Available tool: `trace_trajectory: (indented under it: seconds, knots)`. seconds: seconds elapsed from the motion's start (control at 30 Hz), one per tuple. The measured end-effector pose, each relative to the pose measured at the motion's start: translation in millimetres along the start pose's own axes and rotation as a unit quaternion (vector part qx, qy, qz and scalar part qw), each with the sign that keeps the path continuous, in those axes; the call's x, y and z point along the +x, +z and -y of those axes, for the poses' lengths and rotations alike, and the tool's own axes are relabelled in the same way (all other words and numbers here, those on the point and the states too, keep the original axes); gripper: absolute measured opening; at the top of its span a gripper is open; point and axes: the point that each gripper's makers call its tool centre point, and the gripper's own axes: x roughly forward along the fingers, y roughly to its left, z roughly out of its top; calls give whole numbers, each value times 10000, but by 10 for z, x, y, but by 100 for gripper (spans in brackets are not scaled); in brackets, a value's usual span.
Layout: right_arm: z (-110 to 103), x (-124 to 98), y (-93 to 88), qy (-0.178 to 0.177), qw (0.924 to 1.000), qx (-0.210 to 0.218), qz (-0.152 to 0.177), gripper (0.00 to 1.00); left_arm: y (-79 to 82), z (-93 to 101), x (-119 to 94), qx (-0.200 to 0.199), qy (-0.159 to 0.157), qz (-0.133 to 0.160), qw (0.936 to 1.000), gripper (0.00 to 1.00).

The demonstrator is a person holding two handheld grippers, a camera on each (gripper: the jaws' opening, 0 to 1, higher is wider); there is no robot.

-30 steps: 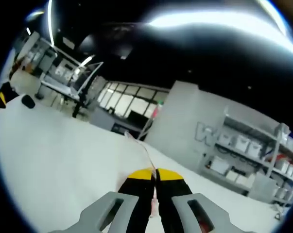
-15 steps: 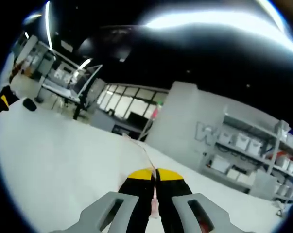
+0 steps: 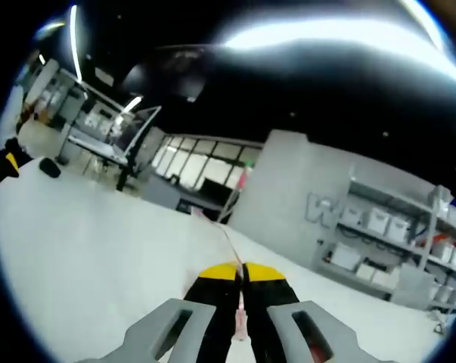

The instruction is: Open the resealable bag by pulling the two sides of the seal apart until the entire bag opening is separated and visibly accessible.

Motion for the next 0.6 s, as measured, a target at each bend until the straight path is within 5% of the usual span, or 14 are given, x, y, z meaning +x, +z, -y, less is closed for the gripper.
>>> trace_trajectory:
  seconds: [0.6]
  knots:
    - [-67,-135,152,152,9995,174,192,0,-26,8,-8,-24,-4,-15,10000,93]
